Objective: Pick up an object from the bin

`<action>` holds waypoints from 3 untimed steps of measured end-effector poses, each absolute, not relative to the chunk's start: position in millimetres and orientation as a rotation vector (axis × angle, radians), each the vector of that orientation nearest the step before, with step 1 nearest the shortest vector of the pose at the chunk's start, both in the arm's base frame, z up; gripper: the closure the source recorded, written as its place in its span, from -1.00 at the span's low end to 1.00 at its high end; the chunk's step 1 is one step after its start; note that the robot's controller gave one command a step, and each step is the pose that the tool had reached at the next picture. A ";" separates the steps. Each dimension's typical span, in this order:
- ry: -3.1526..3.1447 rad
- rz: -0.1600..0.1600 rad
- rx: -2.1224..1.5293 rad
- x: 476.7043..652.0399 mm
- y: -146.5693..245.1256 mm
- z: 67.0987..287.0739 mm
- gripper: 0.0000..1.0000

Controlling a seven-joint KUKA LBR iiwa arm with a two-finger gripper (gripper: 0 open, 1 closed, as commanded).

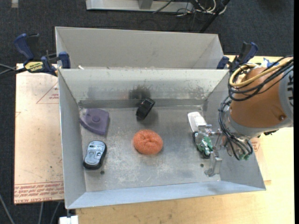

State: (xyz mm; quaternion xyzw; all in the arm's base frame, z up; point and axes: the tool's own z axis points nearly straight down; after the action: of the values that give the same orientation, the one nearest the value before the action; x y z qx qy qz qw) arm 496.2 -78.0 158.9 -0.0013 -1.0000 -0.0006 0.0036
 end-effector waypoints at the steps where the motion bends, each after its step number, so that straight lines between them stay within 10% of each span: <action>1: -3.142 -0.001 0.000 498.1 -77.7 163.1 -1.00; 2: -3.141 -0.002 0.022 514.3 -8.9 128.4 -1.00; 3: -3.141 -0.004 -0.088 533.1 -49.8 131.1 -1.00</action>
Offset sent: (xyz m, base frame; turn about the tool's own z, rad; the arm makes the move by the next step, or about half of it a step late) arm 0.0431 0.1864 -0.0889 -0.0476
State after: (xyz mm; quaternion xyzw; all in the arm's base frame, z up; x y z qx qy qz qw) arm 533.1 -49.8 131.1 -0.0280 -0.9996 -0.0014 -0.0003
